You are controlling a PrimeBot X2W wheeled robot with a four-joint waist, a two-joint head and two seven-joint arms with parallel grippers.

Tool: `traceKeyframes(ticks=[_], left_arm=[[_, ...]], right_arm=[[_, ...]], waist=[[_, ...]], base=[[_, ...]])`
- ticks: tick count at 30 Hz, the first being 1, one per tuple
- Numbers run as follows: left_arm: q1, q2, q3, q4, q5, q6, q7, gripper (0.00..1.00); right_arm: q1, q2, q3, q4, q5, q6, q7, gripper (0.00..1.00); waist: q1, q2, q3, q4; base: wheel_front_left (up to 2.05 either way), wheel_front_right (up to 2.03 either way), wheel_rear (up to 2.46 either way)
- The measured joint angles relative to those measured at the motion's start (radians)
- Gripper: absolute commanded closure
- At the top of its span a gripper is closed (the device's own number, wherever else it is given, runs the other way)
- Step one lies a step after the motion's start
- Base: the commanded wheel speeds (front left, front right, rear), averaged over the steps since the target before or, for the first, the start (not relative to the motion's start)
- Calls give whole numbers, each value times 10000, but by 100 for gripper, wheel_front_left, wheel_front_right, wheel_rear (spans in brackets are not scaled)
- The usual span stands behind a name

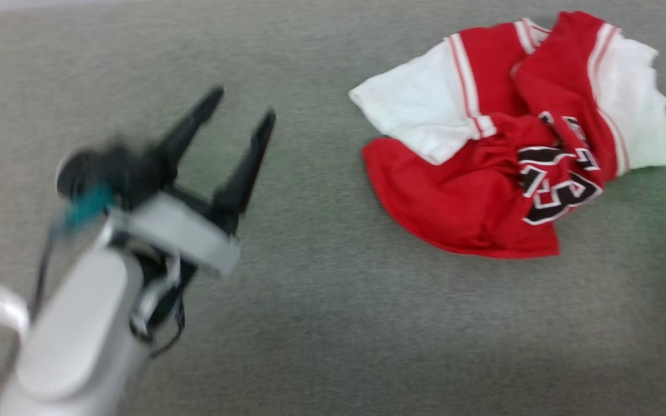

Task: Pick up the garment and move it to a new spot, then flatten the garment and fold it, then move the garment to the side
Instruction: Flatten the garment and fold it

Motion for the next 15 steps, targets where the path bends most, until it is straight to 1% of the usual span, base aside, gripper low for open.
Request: traceKeyframes(ticks=[3,6,8,9,11,15], left_arm=[[-1251,407,-882,775,-1461,0,1841,0],[-2271,548,-1342,1889,-3233,2,3887,0],[-2829,516,-1281,2719,-4178,0,4893,0],[-3109,566,-1281,3139,-4468,2,5415,0],[-3648,717,-1486,3795,-4564,2,6201,0],[-4571,679,-1875,5079,-4809,0,7586,0]], right_arm=[[756,541,-153,-819,-245,0,-640,0],[1434,1133,-303,-1532,-451,0,-947,0],[1778,1432,-359,-1900,-600,0,-1024,0],[1940,1561,-391,-2056,-673,0,-1024,0],[2220,1770,-441,-2305,-815,0,-1018,0],[2576,2100,-552,-2775,-1062,0,-918,0]], waist=[[0,0,-15,-337],[0,0,-10,-735],[0,0,2,-1020],[0,0,10,-1171],[0,0,32,-1471],[0,0,98,-2053]], base=[[0,0,0],[0,0,0],[0,0,0],[0,0,0],[0,0,0],[0,0,0]])
